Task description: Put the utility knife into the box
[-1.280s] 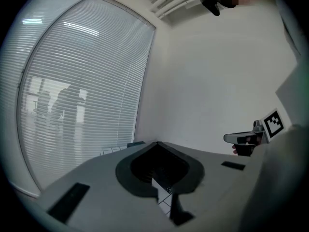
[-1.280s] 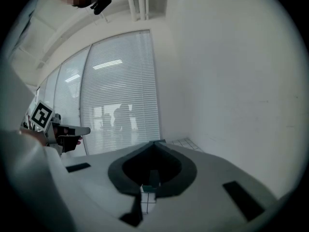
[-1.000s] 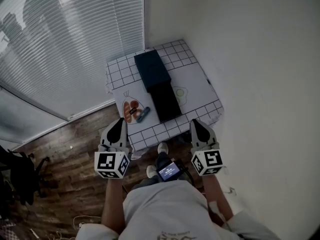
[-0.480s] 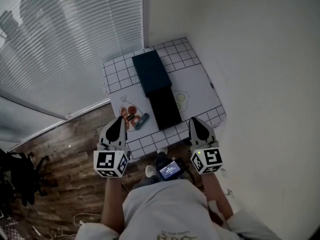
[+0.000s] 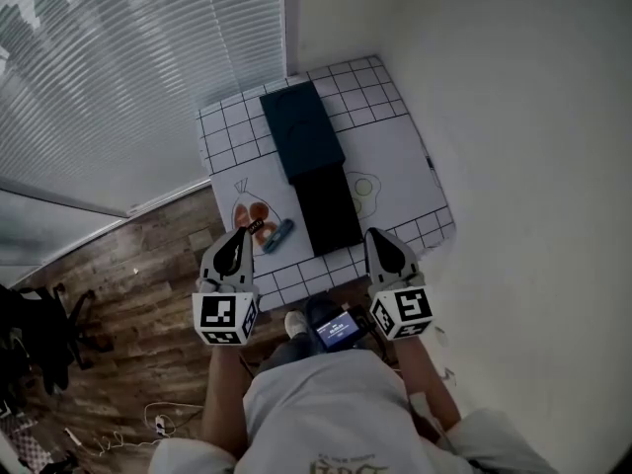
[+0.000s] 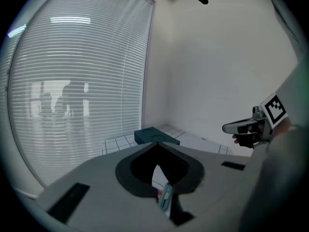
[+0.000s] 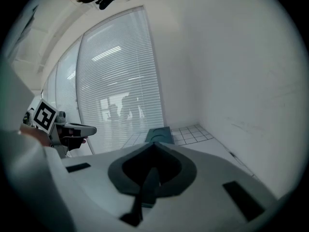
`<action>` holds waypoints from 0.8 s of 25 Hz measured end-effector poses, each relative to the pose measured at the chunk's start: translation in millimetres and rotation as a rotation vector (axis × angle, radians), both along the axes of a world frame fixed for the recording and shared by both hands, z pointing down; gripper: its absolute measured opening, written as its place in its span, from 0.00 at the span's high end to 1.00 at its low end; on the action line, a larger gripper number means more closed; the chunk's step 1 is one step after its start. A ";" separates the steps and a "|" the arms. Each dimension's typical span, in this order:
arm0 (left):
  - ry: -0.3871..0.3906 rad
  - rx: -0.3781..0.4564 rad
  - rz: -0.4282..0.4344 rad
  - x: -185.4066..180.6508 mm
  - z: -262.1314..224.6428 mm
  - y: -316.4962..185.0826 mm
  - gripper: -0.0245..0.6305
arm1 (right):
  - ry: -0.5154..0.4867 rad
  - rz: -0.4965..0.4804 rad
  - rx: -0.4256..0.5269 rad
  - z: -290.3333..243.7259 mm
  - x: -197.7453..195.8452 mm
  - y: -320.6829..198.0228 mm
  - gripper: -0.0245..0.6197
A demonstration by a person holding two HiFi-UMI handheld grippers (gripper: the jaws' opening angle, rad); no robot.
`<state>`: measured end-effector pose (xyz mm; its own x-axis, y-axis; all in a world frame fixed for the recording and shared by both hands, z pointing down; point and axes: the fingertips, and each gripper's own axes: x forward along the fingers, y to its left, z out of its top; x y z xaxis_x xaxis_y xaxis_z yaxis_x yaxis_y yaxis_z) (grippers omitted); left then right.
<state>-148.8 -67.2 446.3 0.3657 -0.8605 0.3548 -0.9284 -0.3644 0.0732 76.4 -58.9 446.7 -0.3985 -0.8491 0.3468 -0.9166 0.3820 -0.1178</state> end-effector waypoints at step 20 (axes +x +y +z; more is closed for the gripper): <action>-0.148 -0.198 0.146 27.3 99.5 4.3 0.95 | 0.032 -0.217 -0.158 76.5 -52.6 -10.5 0.95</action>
<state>-121.5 -62.9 545.8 0.4124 -0.7114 0.5691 -0.8731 -0.4870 0.0238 23.8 -69.4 523.3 -0.5518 -0.6793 0.4839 -0.8196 0.5490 -0.1640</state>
